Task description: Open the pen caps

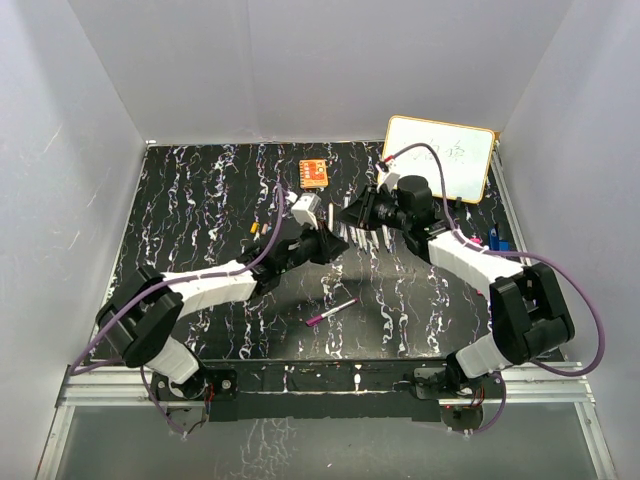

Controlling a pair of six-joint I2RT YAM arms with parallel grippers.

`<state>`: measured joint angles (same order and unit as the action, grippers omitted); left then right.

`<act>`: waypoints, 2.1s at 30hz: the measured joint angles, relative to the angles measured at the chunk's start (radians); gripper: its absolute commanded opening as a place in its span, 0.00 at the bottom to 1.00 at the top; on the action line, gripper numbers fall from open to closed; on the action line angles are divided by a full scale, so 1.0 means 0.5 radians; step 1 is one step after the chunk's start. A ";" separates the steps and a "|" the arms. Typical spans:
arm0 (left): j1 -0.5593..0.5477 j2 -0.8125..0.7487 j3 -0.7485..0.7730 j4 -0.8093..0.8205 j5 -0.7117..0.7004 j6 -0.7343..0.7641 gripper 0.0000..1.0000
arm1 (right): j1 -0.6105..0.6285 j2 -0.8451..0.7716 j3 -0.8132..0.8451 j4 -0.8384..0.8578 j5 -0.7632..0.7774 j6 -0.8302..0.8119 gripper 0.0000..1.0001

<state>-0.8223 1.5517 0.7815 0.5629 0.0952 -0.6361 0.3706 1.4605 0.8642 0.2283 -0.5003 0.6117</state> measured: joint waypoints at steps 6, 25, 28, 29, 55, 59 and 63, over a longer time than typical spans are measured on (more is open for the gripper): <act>0.001 -0.134 -0.114 0.003 -0.026 -0.027 0.00 | -0.002 0.069 0.199 0.035 0.051 -0.005 0.00; -0.024 -0.220 0.014 -0.806 -0.130 0.084 0.00 | -0.247 0.088 0.609 -0.138 0.394 -0.174 0.00; 0.076 -0.231 0.166 -0.972 -0.224 0.164 0.00 | -0.250 0.128 0.797 -0.491 0.433 -0.310 0.00; 0.107 -0.231 0.209 -1.024 -0.247 0.192 0.00 | -0.251 0.151 0.848 -0.597 0.444 -0.359 0.00; 0.638 -0.204 0.414 -1.532 -0.347 0.518 0.00 | -0.272 0.614 0.931 -1.663 0.757 -0.809 0.00; 0.642 -0.204 0.414 -1.532 -0.330 0.519 0.00 | -0.272 0.665 0.927 -1.673 0.755 -0.810 0.00; 0.646 -0.204 0.413 -1.532 -0.323 0.522 0.00 | -0.272 0.666 0.919 -1.675 0.760 -0.810 0.00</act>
<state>-0.4992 1.4494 0.9878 -0.2031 -0.0666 -0.3752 0.2344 1.7935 1.3235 -0.6090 -0.1204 0.2066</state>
